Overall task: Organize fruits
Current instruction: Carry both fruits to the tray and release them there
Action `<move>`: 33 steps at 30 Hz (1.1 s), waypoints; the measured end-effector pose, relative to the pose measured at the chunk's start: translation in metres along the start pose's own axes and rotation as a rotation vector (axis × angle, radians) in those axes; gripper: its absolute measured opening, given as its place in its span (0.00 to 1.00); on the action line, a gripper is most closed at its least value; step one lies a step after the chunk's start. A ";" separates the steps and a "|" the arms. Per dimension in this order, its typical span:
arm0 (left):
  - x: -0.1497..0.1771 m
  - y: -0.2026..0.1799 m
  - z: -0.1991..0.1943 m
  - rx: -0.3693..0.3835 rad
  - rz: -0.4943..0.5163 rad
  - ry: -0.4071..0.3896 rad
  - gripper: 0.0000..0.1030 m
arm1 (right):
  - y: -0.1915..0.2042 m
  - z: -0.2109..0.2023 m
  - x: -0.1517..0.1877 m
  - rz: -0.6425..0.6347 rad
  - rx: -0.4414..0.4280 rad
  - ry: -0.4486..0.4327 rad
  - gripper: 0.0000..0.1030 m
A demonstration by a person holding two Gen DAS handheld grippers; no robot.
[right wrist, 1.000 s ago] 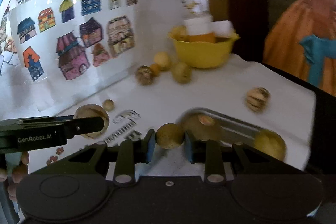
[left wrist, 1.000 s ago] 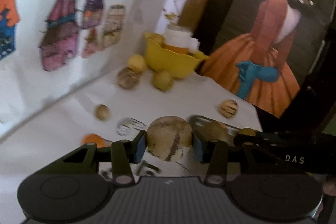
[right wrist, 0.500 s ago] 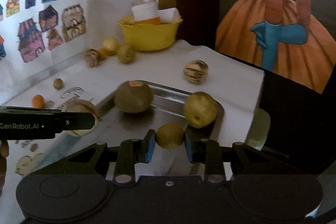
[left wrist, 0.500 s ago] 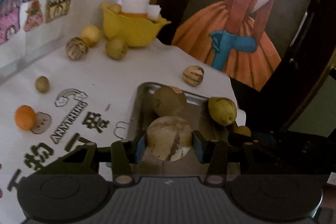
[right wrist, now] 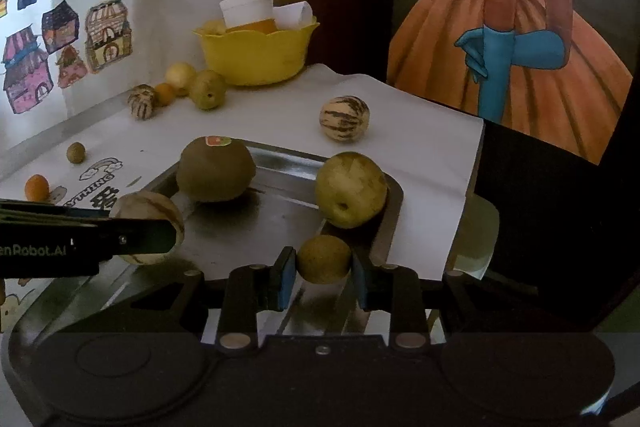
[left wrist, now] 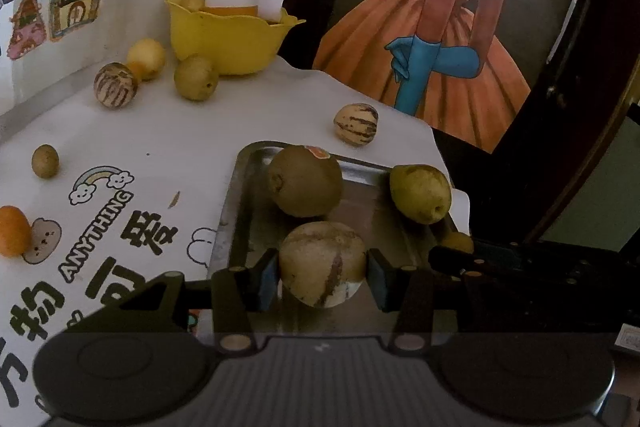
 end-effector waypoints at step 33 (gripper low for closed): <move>0.001 0.003 -0.041 -0.004 -0.051 -0.023 0.86 | 0.004 -0.070 0.006 -0.052 0.004 -0.120 0.72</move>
Point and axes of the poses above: each gripper's, at about its wrist camera, not at the fingertips, and z roughly the way its jaws point, y to its left, x to its underside, the point moved 3 cm from there along z, roughly the way its jaws point, and after that the axes turned 4 degrees about x, right-handed, at the moved point
